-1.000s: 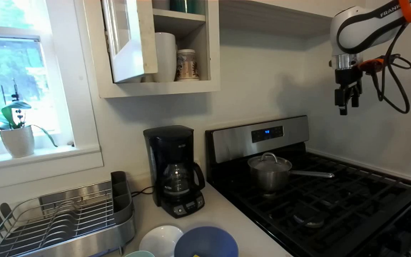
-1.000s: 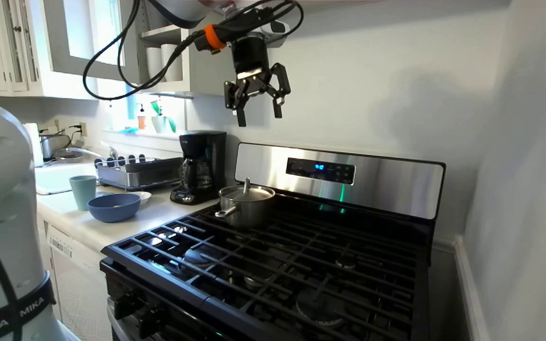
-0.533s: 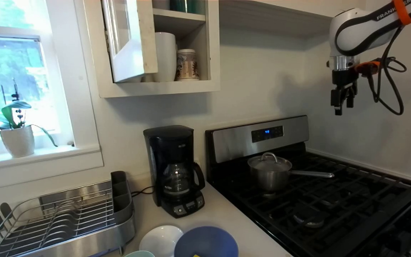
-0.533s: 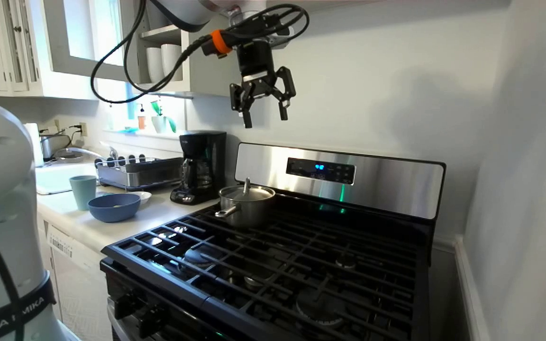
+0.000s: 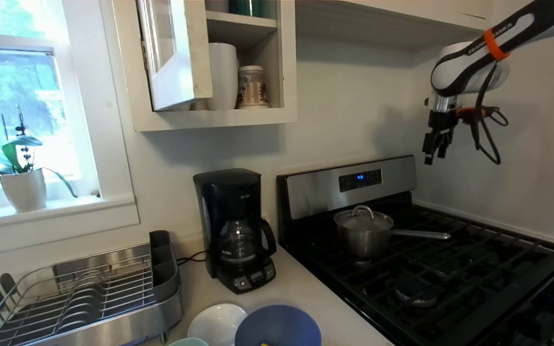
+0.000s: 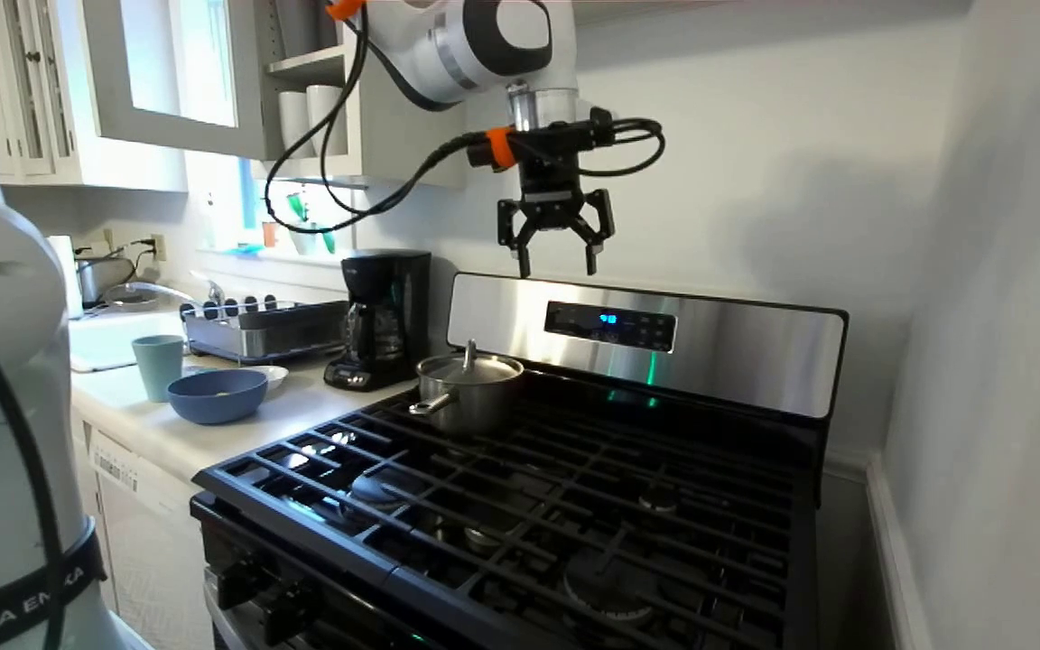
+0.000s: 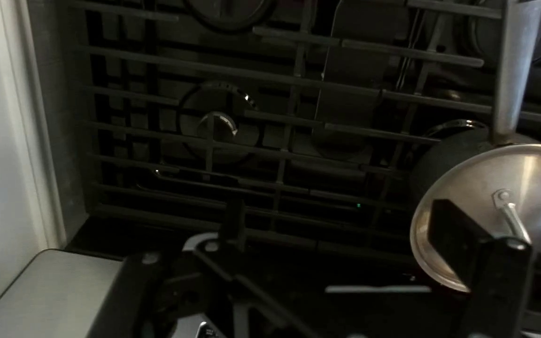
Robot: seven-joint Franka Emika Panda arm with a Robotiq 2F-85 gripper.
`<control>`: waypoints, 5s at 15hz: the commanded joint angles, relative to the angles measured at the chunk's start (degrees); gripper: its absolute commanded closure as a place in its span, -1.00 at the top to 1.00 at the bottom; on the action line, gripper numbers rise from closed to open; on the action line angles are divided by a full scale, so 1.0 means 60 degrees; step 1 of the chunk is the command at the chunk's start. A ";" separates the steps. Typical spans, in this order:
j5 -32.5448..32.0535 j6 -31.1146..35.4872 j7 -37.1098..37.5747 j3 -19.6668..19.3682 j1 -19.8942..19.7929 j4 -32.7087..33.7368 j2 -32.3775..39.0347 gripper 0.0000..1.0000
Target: Press a button on the stove
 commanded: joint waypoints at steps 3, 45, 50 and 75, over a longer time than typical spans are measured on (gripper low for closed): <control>0.1614 0.0332 -0.1824 -0.0107 -0.0131 0.1722 0.2176 1.00; 0.2815 0.2492 -0.1648 0.1434 -0.1926 0.6075 0.6525 -1.00; 0.2874 0.2677 -0.1363 0.1677 -0.2064 0.6473 0.6871 -1.00; 0.2836 0.2901 -0.0670 0.2023 -0.2225 0.7917 0.8049 -1.00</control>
